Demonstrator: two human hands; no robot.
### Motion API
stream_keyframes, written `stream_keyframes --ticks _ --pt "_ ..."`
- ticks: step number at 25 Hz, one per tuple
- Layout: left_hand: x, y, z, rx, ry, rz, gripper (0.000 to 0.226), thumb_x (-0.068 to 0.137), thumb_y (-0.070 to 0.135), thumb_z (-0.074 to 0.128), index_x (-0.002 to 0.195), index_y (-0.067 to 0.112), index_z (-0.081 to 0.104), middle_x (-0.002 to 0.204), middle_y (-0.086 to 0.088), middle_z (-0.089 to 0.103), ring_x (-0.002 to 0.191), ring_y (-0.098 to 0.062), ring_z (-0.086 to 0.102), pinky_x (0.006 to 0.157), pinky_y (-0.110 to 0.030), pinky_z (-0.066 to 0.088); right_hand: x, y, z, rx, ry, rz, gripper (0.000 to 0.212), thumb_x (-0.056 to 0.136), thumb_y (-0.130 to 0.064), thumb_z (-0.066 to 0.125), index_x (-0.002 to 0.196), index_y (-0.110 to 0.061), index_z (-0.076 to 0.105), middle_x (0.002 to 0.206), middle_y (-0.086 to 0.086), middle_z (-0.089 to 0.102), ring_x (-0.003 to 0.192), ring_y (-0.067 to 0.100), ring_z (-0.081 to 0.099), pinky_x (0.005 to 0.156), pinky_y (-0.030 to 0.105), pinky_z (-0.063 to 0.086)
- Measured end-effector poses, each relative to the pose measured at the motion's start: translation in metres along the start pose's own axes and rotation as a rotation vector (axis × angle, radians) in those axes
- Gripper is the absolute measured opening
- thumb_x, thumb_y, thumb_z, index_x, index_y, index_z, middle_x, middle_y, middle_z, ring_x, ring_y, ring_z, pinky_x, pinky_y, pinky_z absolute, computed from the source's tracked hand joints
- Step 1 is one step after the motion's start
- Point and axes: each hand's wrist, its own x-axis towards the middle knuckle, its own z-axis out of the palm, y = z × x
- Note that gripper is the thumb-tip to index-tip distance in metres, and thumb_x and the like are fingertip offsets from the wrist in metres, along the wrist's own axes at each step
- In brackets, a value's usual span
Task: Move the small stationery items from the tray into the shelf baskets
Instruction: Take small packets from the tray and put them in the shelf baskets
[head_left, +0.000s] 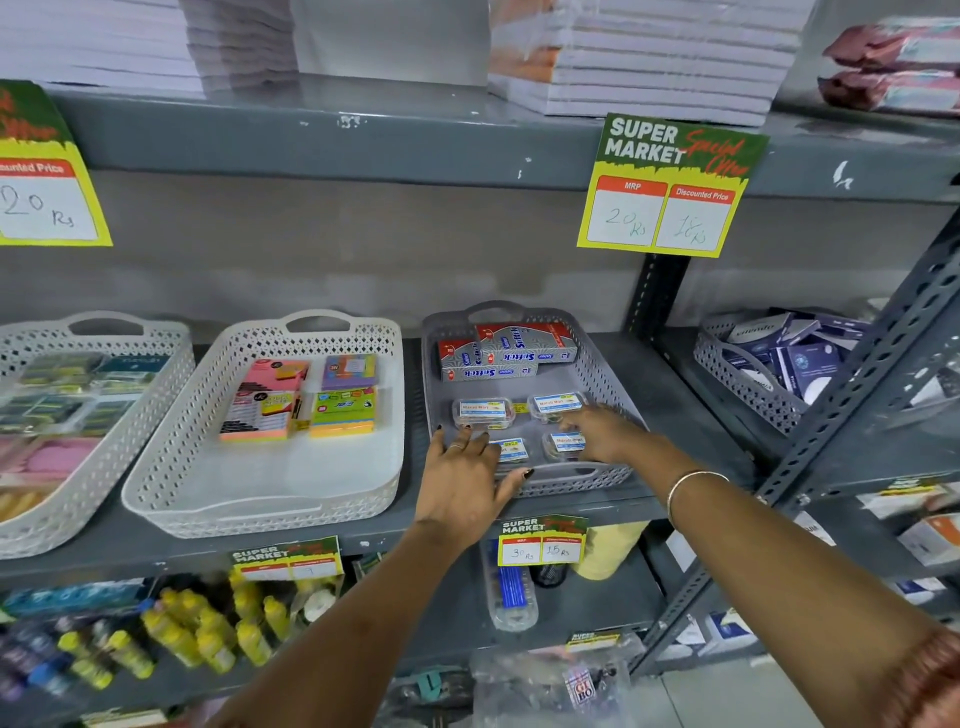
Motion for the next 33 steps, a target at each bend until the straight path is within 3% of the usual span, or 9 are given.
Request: stream_keyframes --ticks 8,13,18,20,23,25,27,29,33 --pt "0.000 0.000 0.002 0.000 0.036 0.011 0.082 0.082 0.061 -0.003 0.114 0.018 0.059 0.118 0.001 0.061 0.121 -0.016 0.045 0.111 -0.043 0.015 0.001 0.000 -0.001 0.017 -0.027 0.007 0.044 0.081 -0.012 0.068 0.123 -0.009 0.053 0.135 0.017 0.051 0.122 0.032 0.047 0.102 0.035 0.040" --pt "0.001 0.000 0.004 0.013 0.022 0.011 0.071 0.090 0.060 0.007 0.116 0.018 0.058 0.122 0.001 0.059 0.124 -0.016 0.042 0.111 -0.043 0.013 0.002 -0.002 -0.002 0.012 -0.042 0.026 0.045 0.081 -0.009 0.067 0.124 -0.011 0.053 0.136 0.017 0.051 0.121 0.031 0.049 0.101 0.035 0.041" --pt "-0.002 -0.005 -0.007 -0.019 -0.010 0.018 0.064 0.095 0.056 0.018 0.143 0.016 0.030 0.153 -0.006 0.025 0.140 -0.021 0.014 0.114 -0.047 0.003 0.008 -0.003 -0.018 -0.113 -0.081 0.009 0.056 0.074 -0.018 0.072 0.125 -0.024 0.051 0.133 0.008 0.053 0.121 0.030 0.048 0.100 0.039 0.044" --pt "-0.006 -0.014 -0.016 -0.031 0.130 0.034 0.063 0.095 0.053 0.023 0.142 0.011 0.032 0.153 -0.009 0.024 0.141 -0.022 0.011 0.113 -0.046 0.004 0.017 -0.016 -0.039 -0.087 -0.068 -0.047 0.045 0.072 -0.014 0.073 0.115 -0.021 0.058 0.122 0.007 0.061 0.115 0.028 0.052 0.097 0.033 0.045" --pt "-0.029 -0.052 -0.036 -0.023 0.413 -0.026 0.059 0.091 0.047 0.029 0.128 0.009 0.051 0.144 -0.011 0.041 0.136 -0.025 0.024 0.111 -0.044 0.013 0.036 -0.083 -0.078 0.020 0.101 -0.197 0.025 0.077 0.005 0.063 0.097 -0.009 0.066 0.097 0.007 0.063 0.089 0.021 0.056 0.069 0.006 0.039" --pt "-0.059 -0.095 -0.043 -0.028 0.502 -0.160 0.056 0.089 0.044 0.035 0.128 0.007 0.050 0.145 -0.013 0.040 0.136 -0.028 0.023 0.110 -0.044 0.008 0.043 -0.154 -0.090 0.125 0.262 -0.353 0.022 0.075 0.008 0.058 0.081 -0.011 0.067 0.087 0.012 0.067 0.083 0.025 0.060 0.072 0.020 0.046" --pt "-0.102 -0.141 -0.040 -0.041 0.504 -0.323 0.054 0.089 0.041 0.038 0.129 0.006 0.048 0.145 -0.014 0.038 0.136 -0.028 0.019 0.110 -0.045 0.006 0.039 -0.234 -0.086 0.139 0.407 -0.484 0.020 0.074 0.003 0.058 0.087 -0.009 0.067 0.091 0.018 0.071 0.092 0.034 0.062 0.079 0.036 0.050" --pt "-0.166 -0.198 -0.026 -0.008 0.435 -0.500 0.053 0.089 0.041 0.038 0.128 0.006 0.049 0.145 -0.013 0.038 0.137 -0.026 0.018 0.110 -0.047 0.009 0.026 -0.322 -0.066 0.150 0.487 -0.631 0.023 0.074 0.000 0.060 0.095 -0.007 0.066 0.097 0.018 0.070 0.101 0.038 0.057 0.081 0.041 0.049" --pt "-0.325 -0.292 0.012 0.028 0.236 -0.874 0.053 0.086 0.038 0.039 0.125 0.005 0.053 0.138 -0.016 0.048 0.133 -0.030 0.031 0.102 -0.059 0.026 -0.022 -0.487 0.002 0.219 0.435 -0.926 0.026 0.080 -0.005 0.058 0.105 -0.010 0.064 0.106 0.015 0.068 0.107 0.035 0.054 0.080 0.042 0.050"
